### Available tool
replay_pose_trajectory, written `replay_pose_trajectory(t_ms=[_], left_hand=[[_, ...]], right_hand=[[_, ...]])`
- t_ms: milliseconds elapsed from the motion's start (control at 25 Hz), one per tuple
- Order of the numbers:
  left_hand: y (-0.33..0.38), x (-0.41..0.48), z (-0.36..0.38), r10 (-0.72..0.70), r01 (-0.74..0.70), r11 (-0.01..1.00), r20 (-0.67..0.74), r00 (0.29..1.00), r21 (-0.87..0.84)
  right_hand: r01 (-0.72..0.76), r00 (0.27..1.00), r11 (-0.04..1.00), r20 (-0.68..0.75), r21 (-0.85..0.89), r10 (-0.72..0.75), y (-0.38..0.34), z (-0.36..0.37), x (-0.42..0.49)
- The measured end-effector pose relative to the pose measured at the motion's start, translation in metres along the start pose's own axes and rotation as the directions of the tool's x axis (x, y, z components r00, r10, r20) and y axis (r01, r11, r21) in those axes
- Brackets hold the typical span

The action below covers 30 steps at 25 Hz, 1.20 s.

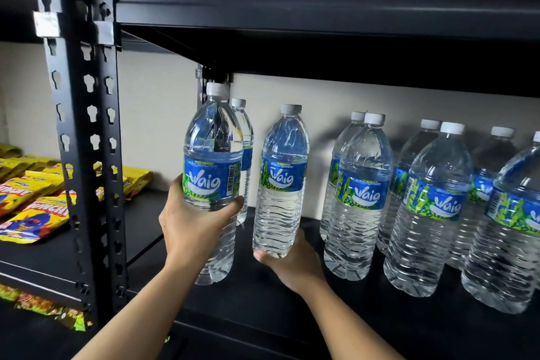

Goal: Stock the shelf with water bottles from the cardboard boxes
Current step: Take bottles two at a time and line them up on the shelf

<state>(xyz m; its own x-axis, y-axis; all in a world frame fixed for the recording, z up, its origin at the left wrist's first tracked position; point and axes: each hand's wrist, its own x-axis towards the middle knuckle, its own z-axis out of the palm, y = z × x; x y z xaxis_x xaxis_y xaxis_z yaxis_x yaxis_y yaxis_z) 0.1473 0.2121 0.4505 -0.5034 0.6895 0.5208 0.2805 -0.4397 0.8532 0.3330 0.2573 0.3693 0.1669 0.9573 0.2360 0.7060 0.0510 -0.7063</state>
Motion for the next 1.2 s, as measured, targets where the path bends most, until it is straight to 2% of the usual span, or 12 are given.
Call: replay_pose_trajectory(t_ms=[120,280,480,760,840,920,1040,1200], left_hand=[[-0.010,0.020,0.013,0.006,-0.006,1.000,0.003,1.000,0.013],[-0.029,0.040,0.032,-0.036,0.040,0.998,0.054,0.998,-0.057],[-0.043,0.052,0.045,-0.089,0.088,0.994,0.010,0.996,0.060],[-0.053,0.050,0.036,-0.059,0.048,0.997,0.173,0.983,0.065],[-0.064,0.041,0.029,-0.092,0.069,0.994,0.274,0.957,0.090],[-0.081,0.032,0.022,-0.182,0.152,0.982,0.318,0.930,0.116],[-0.098,0.027,0.023,-0.305,0.283,0.952,0.289,0.907,0.118],[-0.102,0.032,0.036,-0.278,0.242,0.954,0.221,0.935,0.178]], right_hand=[[0.002,1.000,1.000,-0.008,-0.010,-0.002,0.003,0.001,0.003],[-0.031,0.999,0.999,0.012,-0.013,0.031,0.005,0.003,0.005],[-0.038,0.999,0.998,0.017,-0.050,0.039,0.006,0.003,0.007],[-0.033,0.999,0.997,0.012,-0.067,0.034,0.008,0.005,0.009],[-0.025,1.000,0.999,0.013,-0.043,0.026,0.008,0.005,0.010],[-0.006,1.000,1.000,0.012,0.010,0.006,0.008,0.005,0.011],[-0.025,1.000,0.998,0.007,0.065,0.025,0.009,0.005,0.011],[-0.024,0.999,0.994,-0.023,0.110,0.026,0.011,0.006,0.011]])
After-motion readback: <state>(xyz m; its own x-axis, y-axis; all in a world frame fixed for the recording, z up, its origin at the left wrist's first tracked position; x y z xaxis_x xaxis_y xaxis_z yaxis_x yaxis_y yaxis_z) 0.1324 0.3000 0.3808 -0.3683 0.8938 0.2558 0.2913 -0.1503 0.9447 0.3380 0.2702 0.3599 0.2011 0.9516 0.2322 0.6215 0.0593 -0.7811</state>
